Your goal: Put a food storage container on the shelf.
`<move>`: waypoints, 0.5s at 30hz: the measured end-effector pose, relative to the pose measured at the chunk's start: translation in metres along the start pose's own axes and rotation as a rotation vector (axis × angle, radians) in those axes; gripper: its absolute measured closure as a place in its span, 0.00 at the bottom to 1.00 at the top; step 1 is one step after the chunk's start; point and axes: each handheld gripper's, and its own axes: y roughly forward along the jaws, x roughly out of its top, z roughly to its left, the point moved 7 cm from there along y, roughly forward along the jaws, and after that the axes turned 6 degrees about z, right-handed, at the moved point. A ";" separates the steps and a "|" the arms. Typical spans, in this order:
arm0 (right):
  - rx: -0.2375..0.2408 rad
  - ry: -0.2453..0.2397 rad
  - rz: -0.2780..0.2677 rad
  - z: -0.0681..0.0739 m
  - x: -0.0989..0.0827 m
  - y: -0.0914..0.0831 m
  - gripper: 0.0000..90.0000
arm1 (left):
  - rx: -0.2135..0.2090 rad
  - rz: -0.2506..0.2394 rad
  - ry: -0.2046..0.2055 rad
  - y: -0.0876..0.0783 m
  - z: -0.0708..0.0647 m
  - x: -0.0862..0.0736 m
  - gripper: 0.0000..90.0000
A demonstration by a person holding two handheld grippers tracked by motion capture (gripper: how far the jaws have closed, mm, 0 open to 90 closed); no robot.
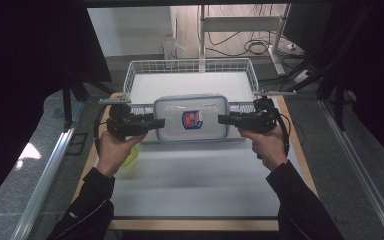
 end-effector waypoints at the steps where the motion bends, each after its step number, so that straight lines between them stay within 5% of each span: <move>1: 0.003 0.003 -0.003 0.000 0.005 0.000 0.55 | 0.001 0.000 0.004 -0.001 0.001 0.003 0.57; 15: 0.014 0.003 -0.046 -0.010 0.051 0.004 0.55 | 0.001 -0.027 0.004 -0.006 0.020 0.048 0.58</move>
